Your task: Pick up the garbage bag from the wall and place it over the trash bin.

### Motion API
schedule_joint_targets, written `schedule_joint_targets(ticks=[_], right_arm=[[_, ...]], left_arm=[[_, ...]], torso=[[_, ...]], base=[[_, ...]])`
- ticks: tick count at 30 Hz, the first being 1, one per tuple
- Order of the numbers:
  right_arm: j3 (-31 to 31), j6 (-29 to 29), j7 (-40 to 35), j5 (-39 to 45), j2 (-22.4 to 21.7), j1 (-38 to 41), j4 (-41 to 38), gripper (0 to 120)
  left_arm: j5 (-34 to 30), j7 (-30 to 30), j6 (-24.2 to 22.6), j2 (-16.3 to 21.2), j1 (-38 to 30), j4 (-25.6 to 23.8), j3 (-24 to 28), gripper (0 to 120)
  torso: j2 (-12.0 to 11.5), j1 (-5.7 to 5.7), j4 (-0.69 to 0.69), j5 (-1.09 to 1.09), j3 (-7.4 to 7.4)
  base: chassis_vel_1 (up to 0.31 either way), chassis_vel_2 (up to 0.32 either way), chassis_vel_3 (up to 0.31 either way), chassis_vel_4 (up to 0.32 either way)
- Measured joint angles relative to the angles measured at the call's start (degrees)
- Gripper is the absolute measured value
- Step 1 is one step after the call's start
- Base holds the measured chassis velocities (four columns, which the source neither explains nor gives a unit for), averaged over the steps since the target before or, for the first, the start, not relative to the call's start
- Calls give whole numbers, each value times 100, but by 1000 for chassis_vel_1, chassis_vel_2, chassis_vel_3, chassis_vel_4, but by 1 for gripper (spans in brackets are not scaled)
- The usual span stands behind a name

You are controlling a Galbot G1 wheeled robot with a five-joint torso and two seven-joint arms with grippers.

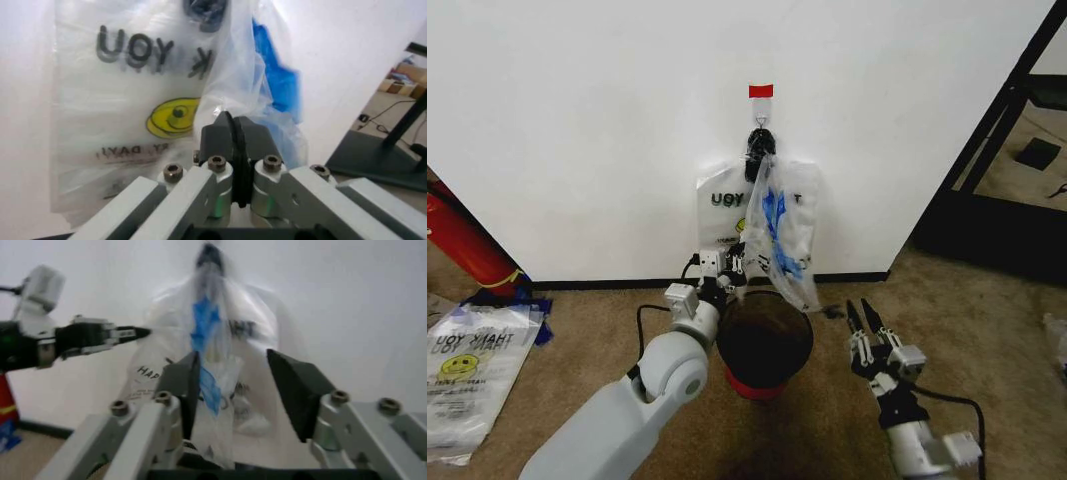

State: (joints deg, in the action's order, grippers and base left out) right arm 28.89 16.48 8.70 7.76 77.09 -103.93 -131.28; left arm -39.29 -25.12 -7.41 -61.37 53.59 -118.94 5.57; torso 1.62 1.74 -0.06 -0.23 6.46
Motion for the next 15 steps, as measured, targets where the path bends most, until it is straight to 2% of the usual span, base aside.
schedule_joint_targets(ticks=[3,6,8,14,15], right_arm=[[-70,-108,-328,-3,-151,256,10,52],[-184,-408,-802,426,-308,833,220,63],[-223,-644,-841,991,-515,1328,488,74],[-267,-825,-824,1525,-666,1642,659,84],[-273,-844,-822,1583,-677,1673,677,93]], left_arm=[[38,28,2,-8,46,-28,34,0],[57,47,2,-46,-10,35,125,0],[62,48,-8,-38,-28,69,148,0],[63,48,-17,-9,-36,91,150,0],[62,48,-18,-7,-37,91,150,0]], torso=[[0,0,1,0,0],[0,0,0,2,0],[0,0,2,3,1],[0,0,3,2,1],[0,0,3,2,1]], base=[[0,0,0,0],[0,0,0,0],[0,0,0,0],[0,0,0,0],[0,0,0,0]])
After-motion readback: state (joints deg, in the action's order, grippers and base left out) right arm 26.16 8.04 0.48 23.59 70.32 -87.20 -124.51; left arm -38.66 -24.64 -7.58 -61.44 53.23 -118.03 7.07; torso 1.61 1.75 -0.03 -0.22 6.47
